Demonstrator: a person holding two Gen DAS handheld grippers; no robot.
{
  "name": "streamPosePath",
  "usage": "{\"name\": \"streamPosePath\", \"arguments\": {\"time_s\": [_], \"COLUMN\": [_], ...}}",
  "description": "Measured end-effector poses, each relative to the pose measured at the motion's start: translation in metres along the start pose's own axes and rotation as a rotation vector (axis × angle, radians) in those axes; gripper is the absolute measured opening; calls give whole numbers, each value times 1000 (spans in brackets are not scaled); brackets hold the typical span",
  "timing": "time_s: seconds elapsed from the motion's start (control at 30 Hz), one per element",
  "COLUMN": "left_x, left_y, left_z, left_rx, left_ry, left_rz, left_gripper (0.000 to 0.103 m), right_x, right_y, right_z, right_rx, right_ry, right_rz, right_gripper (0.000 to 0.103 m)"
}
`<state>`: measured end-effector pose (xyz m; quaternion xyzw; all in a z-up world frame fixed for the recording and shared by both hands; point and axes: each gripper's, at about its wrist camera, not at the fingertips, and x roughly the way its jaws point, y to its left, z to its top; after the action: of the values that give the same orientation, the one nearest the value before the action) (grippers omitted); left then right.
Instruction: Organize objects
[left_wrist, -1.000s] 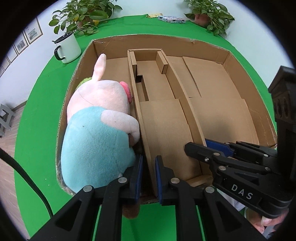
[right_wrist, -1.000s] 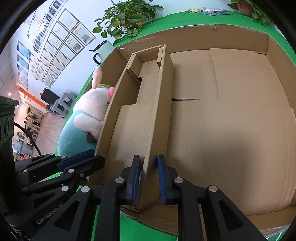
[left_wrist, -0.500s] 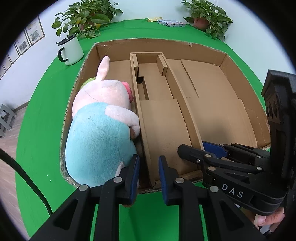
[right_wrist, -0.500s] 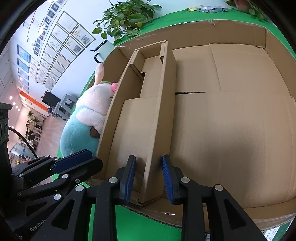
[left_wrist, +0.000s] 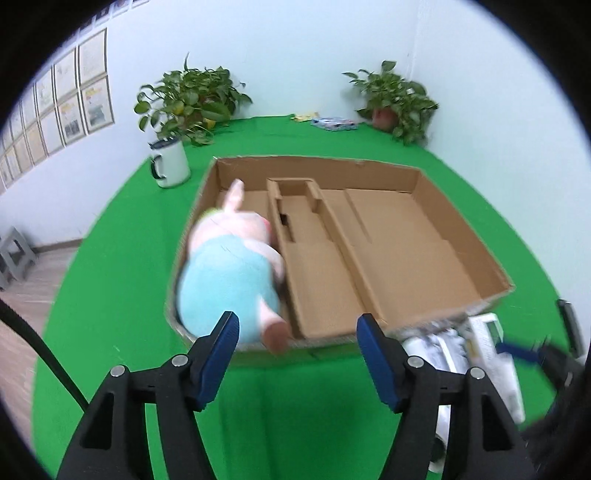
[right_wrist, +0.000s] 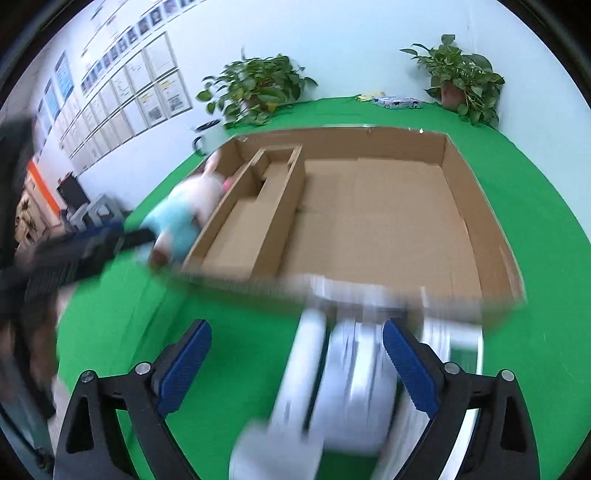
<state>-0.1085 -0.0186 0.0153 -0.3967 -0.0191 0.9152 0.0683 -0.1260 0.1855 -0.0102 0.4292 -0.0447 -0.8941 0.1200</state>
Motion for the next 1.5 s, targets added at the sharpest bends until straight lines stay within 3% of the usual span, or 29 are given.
{"name": "streamPosePath", "arguments": {"time_s": [0.2, 0.27, 0.33, 0.37, 0.5, 0.57, 0.6, 0.63, 0.67, 0.9, 1.0, 1.07, 1.1, 1.33, 1.5], "left_x": [16, 23, 30, 34, 42, 50, 54, 59, 61, 81, 83, 86, 87, 82, 59], "left_y": [-31, -37, -42, -44, -45, -47, -49, -52, -56, -65, -69, -73, -74, -79, -75], "left_z": [-34, -41, -47, -50, -62, -69, -72, -76, -80, -88, -88, -88, -89, -93, -80], "left_rx": [-7, -25, -37, -41, -60, -77, -79, -84, -88, -136, -129, -112, -106, -100, -91], "left_ry": [71, 105, 129, 142, 194, 230, 248, 272, 283, 352, 359, 364, 373, 364, 293], "left_rz": [-180, -250, -285, -298, -347, -382, -391, -395, -397, -433, -455, -439, -442, -418, -413], "left_gripper": [66, 66, 66, 66, 66, 66, 66, 66, 66, 64, 58, 41, 39, 38, 37], "right_x": [-6, 4, 11, 15, 7, -2, -6, -8, -10, -8, -2, 5, 6, 3, -13], "right_y": [22, 25, 24, 24, 25, 30, 34, 37, 39, 34, 32, 31, 30, 39, 48], "right_z": [-70, -77, -81, -83, -93, -103, -108, -110, -112, -109, -106, -107, -107, -112, -109], "right_rx": [-39, -30, -28, -29, -6, -4, -7, -9, -11, 15, 9, 11, 13, -13, -29], "right_ry": [93, 120, 146, 153, 167, 177, 184, 186, 179, 167, 182, 210, 219, 215, 158], "right_rz": [0, -42, -68, -90, -69, -16, 5, 14, 24, 13, -6, -16, -10, -31, -34], "right_gripper": [91, 82, 65, 61, 58, 62, 67, 80, 82, 82, 77, 66, 63, 59, 59]}}
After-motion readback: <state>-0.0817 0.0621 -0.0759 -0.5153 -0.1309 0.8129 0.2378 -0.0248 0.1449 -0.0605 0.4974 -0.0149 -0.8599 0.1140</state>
